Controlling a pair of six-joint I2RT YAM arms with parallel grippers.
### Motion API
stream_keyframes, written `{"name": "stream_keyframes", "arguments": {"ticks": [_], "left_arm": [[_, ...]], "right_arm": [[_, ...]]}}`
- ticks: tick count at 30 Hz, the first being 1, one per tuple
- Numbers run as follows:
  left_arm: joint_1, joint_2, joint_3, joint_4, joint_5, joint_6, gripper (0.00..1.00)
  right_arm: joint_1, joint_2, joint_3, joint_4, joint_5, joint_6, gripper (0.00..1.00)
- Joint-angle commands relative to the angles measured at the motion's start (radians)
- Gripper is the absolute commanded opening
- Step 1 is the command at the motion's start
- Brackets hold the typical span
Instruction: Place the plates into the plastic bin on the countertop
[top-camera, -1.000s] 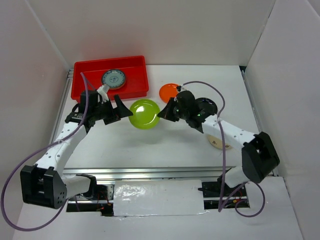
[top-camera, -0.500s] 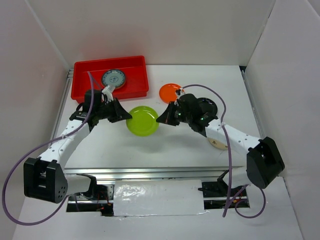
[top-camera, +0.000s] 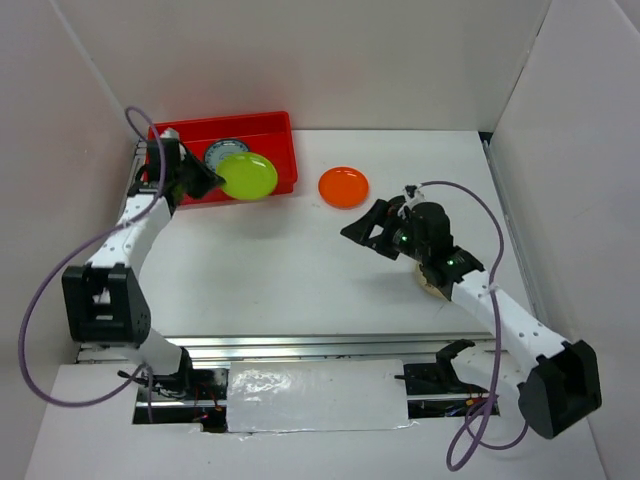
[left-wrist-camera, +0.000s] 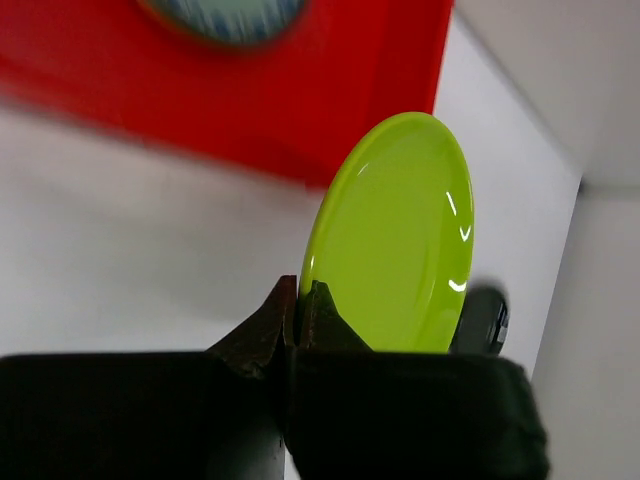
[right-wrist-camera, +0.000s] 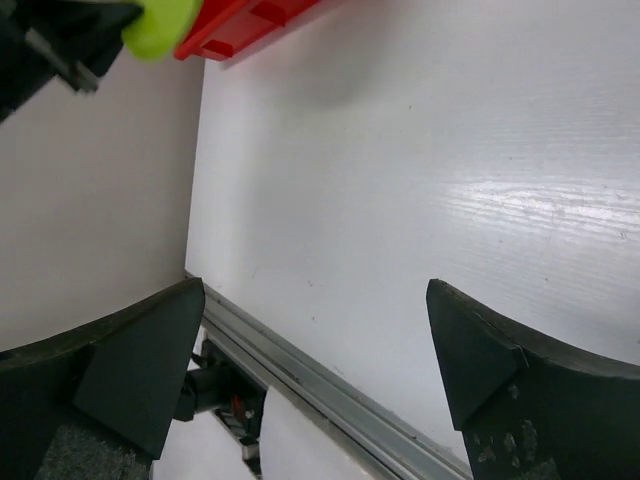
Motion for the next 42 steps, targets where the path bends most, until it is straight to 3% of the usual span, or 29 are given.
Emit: {"name": "stream_keyframes", "arguments": {"ticks": [1,3,4,5,8,14,15,16,18,19,23,27,30,34,38,42], "left_arm": [[0.099,0.214,0.148,0.185,-0.098,-0.138,0.0],[0.129,0.344,0.321,0.203,-0.052,-0.124,0.0],[0.135,0.48,0.407,0.182,-0.023,-0.1,0.0],[0.148,0.545,0.58,0.086,-0.01,-0.084,0.0],[0.169,0.717,0.765,0.043,0.013,-0.057,0.0],[0.177,0.828,0.887,0.024,0.02,-0.023,0.03],[0.177,0.832,0.885,0.018,0.017,-0.021,0.11],[0.177,0.828,0.879,0.01,0.007,-0.026,0.33],[0.178,0.797,0.833,0.036,-0.01,-0.027,0.61],[0.18,0.785,0.809,0.039,-0.012,-0.026,0.99],[0.169,0.67,0.726,0.035,-0.041,-0.009,0.99],[0.123,0.48,0.663,-0.072,-0.185,0.009,0.99],[0.05,0.339,0.6,-0.174,-0.242,0.037,0.99],[-0.088,0.144,0.384,-0.189,-0.21,0.063,0.99],[-0.167,-0.039,0.206,-0.175,-0.176,0.089,0.99],[-0.223,-0.122,0.089,-0.214,-0.184,0.121,0.99]], "right_arm": [[-0.026,-0.097,-0.021,-0.065,-0.007,-0.068,1.0],[-0.041,-0.158,-0.053,-0.076,-0.03,-0.081,1.0],[-0.047,-0.18,-0.068,-0.072,-0.052,-0.079,1.0],[-0.061,-0.206,-0.094,-0.072,-0.085,-0.081,1.0],[-0.075,-0.29,-0.116,-0.08,-0.106,-0.087,1.0],[-0.109,-0.373,-0.038,-0.191,-0.095,-0.141,1.0],[-0.119,-0.385,-0.029,-0.217,-0.087,-0.147,1.0],[-0.124,-0.394,-0.019,-0.225,-0.084,-0.148,1.0],[-0.135,-0.414,-0.013,-0.244,-0.07,-0.148,1.0],[-0.139,-0.421,-0.012,-0.248,-0.054,-0.145,1.0],[-0.187,-0.419,-0.035,-0.329,0.107,-0.069,1.0],[-0.283,-0.327,-0.125,-0.391,0.272,0.055,1.0],[-0.381,-0.299,-0.209,-0.409,0.377,0.166,1.0],[-0.476,-0.358,-0.263,-0.455,0.526,0.252,1.0],[-0.515,-0.385,-0.268,-0.543,0.6,0.299,1.0],[-0.557,-0.43,-0.355,-0.526,0.571,0.31,1.0]]}}
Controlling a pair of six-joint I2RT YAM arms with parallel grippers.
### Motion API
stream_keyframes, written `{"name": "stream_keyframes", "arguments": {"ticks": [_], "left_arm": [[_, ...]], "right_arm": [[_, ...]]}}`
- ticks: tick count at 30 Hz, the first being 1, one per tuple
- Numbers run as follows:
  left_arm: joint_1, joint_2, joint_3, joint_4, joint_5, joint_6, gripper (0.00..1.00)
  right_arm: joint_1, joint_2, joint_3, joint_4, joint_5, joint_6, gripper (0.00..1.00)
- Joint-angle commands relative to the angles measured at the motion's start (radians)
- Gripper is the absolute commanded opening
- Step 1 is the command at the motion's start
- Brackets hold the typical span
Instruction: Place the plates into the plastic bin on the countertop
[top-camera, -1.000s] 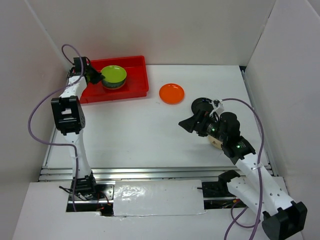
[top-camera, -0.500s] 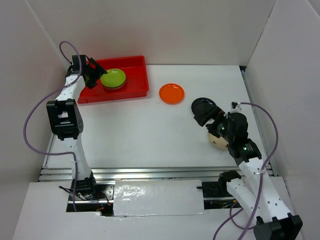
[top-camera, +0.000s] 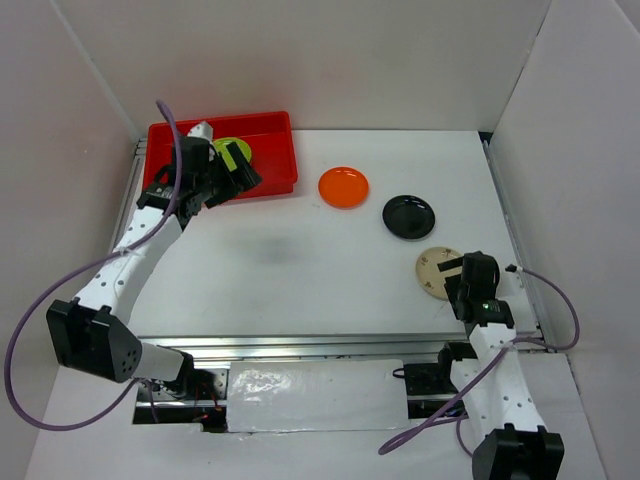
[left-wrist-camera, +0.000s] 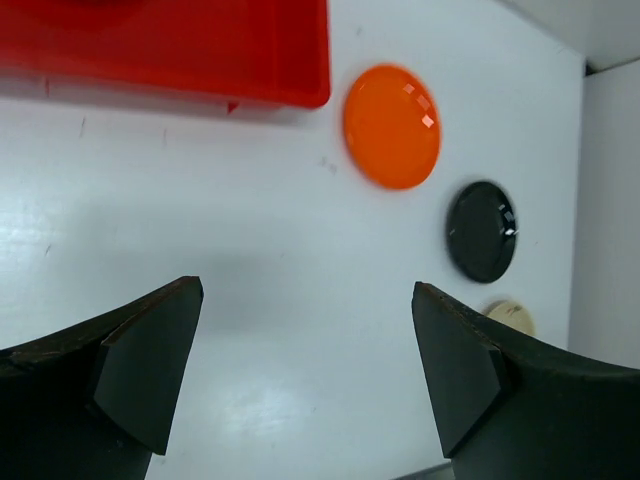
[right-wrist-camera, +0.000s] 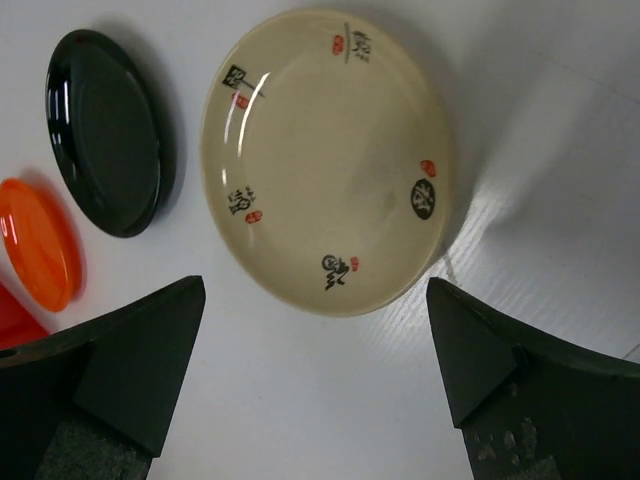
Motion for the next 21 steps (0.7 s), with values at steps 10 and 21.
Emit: {"name": "stream_keyframes", "arguments": {"ticks": [10,21], "left_arm": [[-0.058,-0.081,-0.132,-0.014,0.085,0.099,0.99],[-0.048,-0.075,-0.128,-0.005,0.113,0.104,0.99]], "right_arm": [[-0.071,0.03,-0.163,0.192,-0.019,0.073,0.85],[-0.098,0.191,-0.126,0.195,-0.073,0.061,0.42]]}}
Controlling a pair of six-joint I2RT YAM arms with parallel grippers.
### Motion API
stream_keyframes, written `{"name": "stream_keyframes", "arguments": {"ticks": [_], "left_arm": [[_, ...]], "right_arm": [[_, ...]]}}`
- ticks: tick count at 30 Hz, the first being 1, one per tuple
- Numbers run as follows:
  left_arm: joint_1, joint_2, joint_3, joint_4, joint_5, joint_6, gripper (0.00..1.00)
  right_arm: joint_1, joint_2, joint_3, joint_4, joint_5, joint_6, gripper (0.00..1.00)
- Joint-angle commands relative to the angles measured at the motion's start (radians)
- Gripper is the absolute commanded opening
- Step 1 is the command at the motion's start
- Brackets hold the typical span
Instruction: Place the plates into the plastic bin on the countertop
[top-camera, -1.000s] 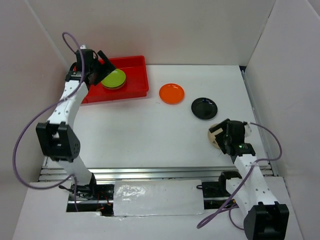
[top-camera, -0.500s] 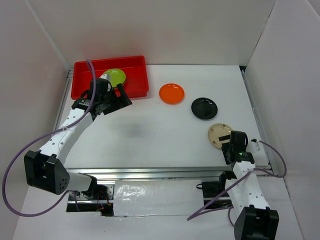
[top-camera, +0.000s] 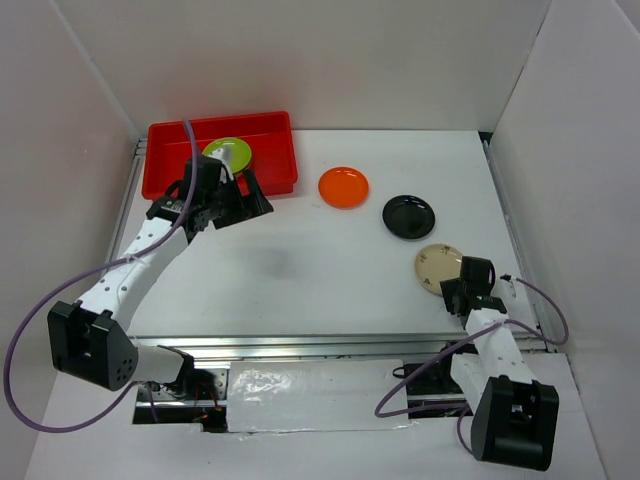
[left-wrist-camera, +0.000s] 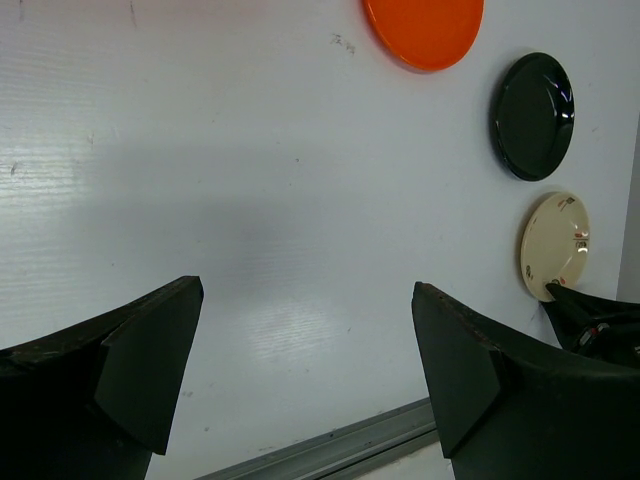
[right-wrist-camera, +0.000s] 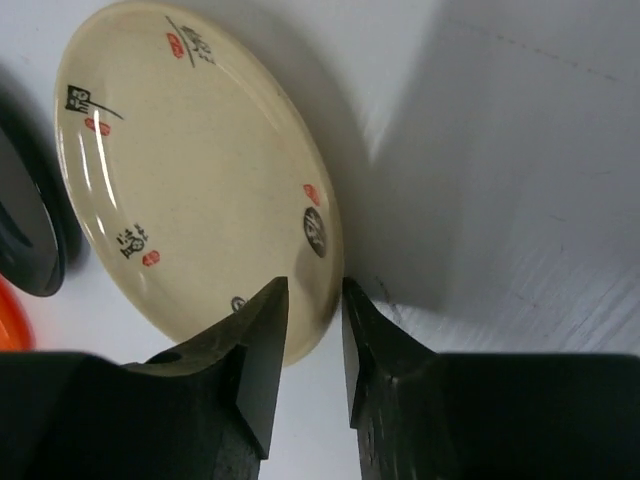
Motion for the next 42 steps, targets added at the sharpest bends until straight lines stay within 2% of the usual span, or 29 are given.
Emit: {"name": "stream_keyframes", "arguments": {"ticks": [1,3,4,5,9,12,13,15,16,19,20,23,27,29,34,35,38,39,40,41,42], "left_arm": [[0.013,-0.023,0.043,0.035,0.027,0.029,0.99],[0.021,-0.025,0.043,0.038,0.03,0.029,0.99],[0.024,-0.028,0.04,0.04,0.039,0.027,0.99],[0.027,-0.028,0.035,0.043,0.044,0.027,0.99],[0.027,-0.039,0.026,0.052,0.055,0.026,0.99],[0.022,-0.054,-0.011,0.127,0.133,0.025,0.99],[0.01,-0.051,-0.029,0.158,0.227,0.024,0.99],[-0.007,-0.018,-0.032,0.239,0.337,0.016,0.99],[-0.028,-0.005,-0.035,0.274,0.439,0.01,0.99],[-0.079,0.047,-0.035,0.366,0.498,-0.03,0.99],[-0.091,0.07,-0.034,0.388,0.503,-0.045,0.99],[-0.128,0.122,-0.02,0.443,0.523,-0.06,0.99],[-0.173,0.207,0.049,0.405,0.491,-0.042,0.99],[-0.185,0.237,0.061,0.377,0.458,-0.016,0.99],[-0.199,0.271,0.055,0.345,0.386,-0.007,0.98],[-0.2,0.282,0.055,0.35,0.385,-0.007,0.94],[-0.208,0.299,0.067,0.339,0.369,-0.007,0.58],[-0.211,0.302,0.08,0.33,0.351,-0.007,0.27],[-0.216,0.3,0.086,0.322,0.339,-0.007,0.12],[-0.219,0.302,0.092,0.29,0.319,-0.001,0.02],[-0.223,0.3,0.115,0.272,0.297,0.004,0.0]], "right_arm": [[-0.005,-0.009,-0.002,-0.015,-0.01,0.001,0.33],[-0.007,-0.057,-0.009,-0.035,-0.003,0.005,0.23],[-0.007,-0.078,-0.011,-0.051,0.0,0.01,0.07],[-0.005,-0.115,-0.011,-0.063,0.008,0.013,0.0],[-0.007,-0.268,0.047,-0.238,0.048,0.053,0.0],[-0.002,-0.432,0.096,-0.281,0.046,0.024,0.0],[-0.003,-0.451,0.112,-0.278,0.03,0.013,0.0],[0.004,-0.425,0.157,-0.27,-0.045,-0.03,0.0],[0.013,-0.372,0.171,-0.258,-0.074,-0.064,0.0],[0.088,-0.27,0.214,-0.184,-0.174,-0.108,0.0],[0.148,-0.249,0.219,-0.107,-0.225,-0.148,0.0],[0.295,-0.143,0.315,-0.033,-0.314,-0.225,0.0],[0.45,-0.051,0.392,0.038,-0.358,-0.279,0.0],[0.493,-0.041,0.394,0.113,-0.382,-0.273,0.0],[0.596,0.049,0.446,0.124,-0.366,-0.297,0.0],[0.604,0.063,0.446,0.15,-0.375,-0.296,0.0],[0.641,0.094,0.443,0.194,-0.368,-0.288,0.0],[0.648,0.104,0.443,0.201,-0.362,-0.282,0.0],[0.653,0.109,0.442,0.21,-0.356,-0.282,0.0],[0.661,0.112,0.443,0.213,-0.339,-0.277,0.02],[0.662,0.117,0.44,0.213,-0.333,-0.27,0.12]]}}
